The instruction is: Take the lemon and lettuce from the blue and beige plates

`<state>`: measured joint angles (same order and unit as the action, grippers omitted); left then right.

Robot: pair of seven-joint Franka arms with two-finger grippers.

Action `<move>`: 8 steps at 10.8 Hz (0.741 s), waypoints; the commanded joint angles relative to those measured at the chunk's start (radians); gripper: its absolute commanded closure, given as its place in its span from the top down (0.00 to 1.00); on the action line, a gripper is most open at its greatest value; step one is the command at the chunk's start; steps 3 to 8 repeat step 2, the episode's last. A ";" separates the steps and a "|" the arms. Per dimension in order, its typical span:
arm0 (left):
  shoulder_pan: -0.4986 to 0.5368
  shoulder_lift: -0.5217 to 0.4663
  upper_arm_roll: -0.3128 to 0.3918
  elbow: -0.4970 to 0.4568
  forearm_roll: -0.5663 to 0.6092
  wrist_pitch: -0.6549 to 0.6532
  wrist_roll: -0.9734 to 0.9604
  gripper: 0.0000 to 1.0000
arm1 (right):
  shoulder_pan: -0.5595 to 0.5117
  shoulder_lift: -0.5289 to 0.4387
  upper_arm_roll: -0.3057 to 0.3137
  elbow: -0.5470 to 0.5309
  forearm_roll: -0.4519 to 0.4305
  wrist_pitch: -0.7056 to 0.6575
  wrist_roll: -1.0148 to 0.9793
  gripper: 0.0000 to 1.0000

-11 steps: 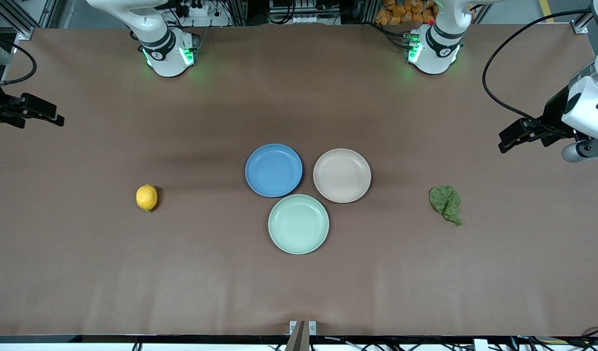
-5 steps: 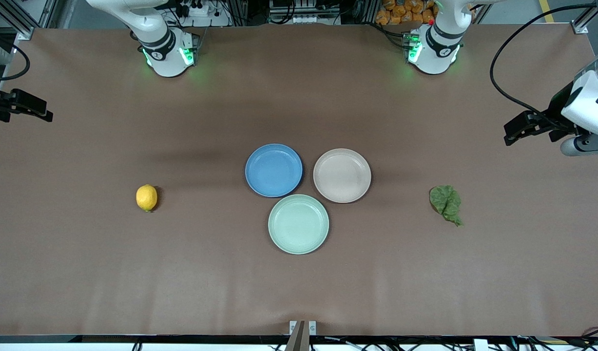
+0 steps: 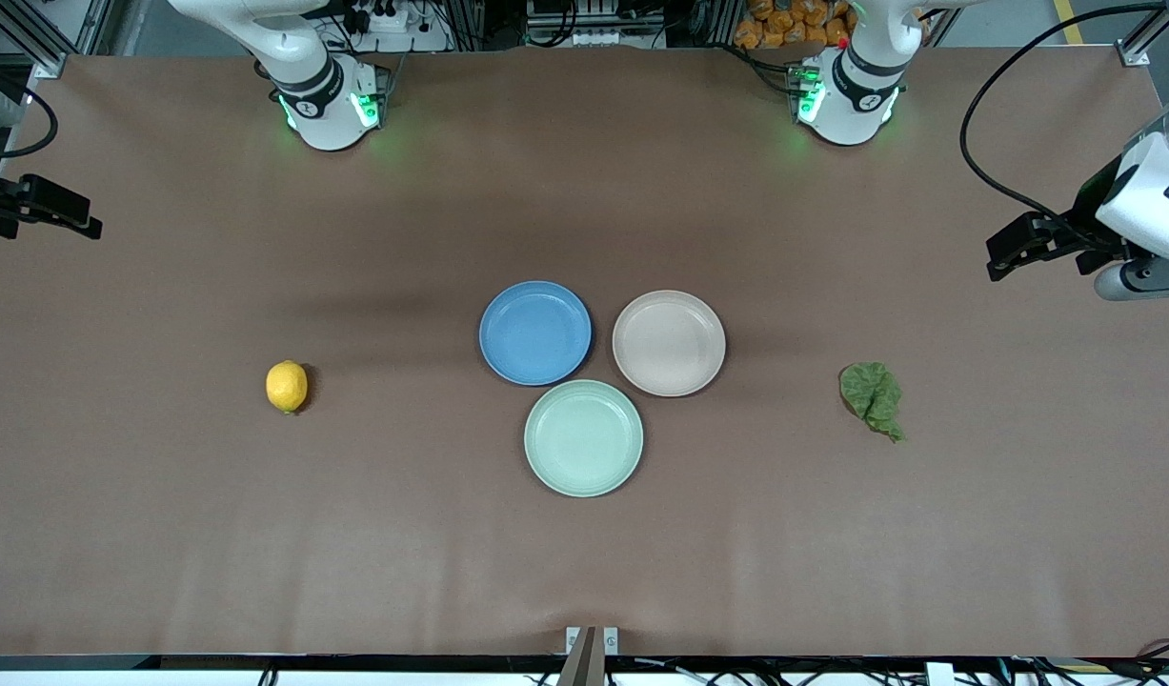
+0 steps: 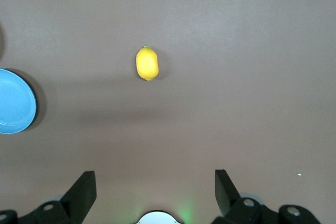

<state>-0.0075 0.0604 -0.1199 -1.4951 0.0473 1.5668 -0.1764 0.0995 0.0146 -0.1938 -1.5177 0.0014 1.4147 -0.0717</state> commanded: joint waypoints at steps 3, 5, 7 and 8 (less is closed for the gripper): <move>0.001 -0.033 0.002 -0.007 0.008 -0.016 0.023 1.00 | 0.000 0.022 0.004 0.042 -0.008 -0.011 0.023 1.00; 0.001 -0.033 0.002 -0.007 0.008 -0.016 0.023 1.00 | 0.000 0.022 0.004 0.042 -0.008 -0.011 0.023 1.00; 0.001 -0.033 0.002 -0.007 0.008 -0.016 0.023 1.00 | 0.000 0.022 0.004 0.042 -0.008 -0.011 0.023 1.00; 0.001 -0.033 0.002 -0.007 0.008 -0.016 0.023 1.00 | 0.000 0.022 0.004 0.042 -0.008 -0.011 0.023 1.00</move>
